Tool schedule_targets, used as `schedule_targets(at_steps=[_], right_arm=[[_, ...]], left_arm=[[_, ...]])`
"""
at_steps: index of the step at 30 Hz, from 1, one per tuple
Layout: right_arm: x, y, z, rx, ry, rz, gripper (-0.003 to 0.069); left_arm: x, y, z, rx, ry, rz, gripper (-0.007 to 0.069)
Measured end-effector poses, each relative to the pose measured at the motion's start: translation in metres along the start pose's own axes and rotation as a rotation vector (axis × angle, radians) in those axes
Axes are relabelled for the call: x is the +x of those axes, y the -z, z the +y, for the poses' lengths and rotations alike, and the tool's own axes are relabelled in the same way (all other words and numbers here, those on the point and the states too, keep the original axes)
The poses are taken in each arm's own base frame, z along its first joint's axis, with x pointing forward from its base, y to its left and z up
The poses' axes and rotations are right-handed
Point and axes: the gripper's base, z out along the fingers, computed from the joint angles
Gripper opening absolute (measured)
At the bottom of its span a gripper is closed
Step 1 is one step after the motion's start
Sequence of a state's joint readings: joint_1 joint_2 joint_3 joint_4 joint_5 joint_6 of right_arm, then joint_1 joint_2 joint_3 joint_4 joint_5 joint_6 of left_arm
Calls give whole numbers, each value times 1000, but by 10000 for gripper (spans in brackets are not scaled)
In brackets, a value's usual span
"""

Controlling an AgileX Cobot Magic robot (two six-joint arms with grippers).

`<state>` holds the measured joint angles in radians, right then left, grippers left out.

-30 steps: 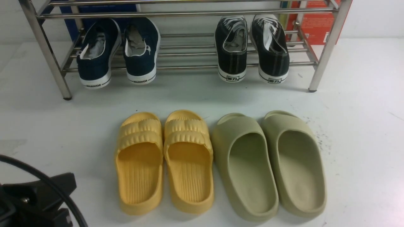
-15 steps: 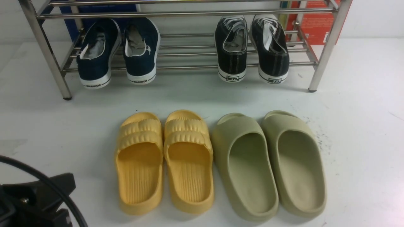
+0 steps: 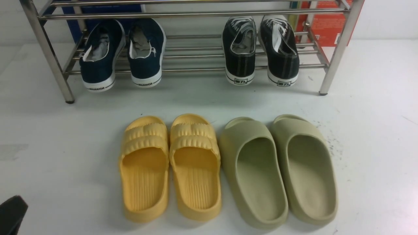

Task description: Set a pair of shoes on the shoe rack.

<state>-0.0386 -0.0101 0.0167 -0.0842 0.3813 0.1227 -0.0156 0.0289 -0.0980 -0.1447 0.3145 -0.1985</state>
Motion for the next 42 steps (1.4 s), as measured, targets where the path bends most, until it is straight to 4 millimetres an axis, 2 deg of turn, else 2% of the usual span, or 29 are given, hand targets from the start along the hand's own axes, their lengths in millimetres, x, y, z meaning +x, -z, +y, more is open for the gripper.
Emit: schedule_targets(at_steps=[5, 9, 42], right_arm=[[0, 0, 0, 0, 0, 0, 239], [0, 0, 0, 0, 0, 0, 239], [0, 0, 0, 0, 0, 0, 239]], left_arm=[[31, -5, 13, -70, 26, 72, -13], [42, -7, 16, -83, 32, 130, -13], [45, -7, 14, -38, 18, 160, -13]])
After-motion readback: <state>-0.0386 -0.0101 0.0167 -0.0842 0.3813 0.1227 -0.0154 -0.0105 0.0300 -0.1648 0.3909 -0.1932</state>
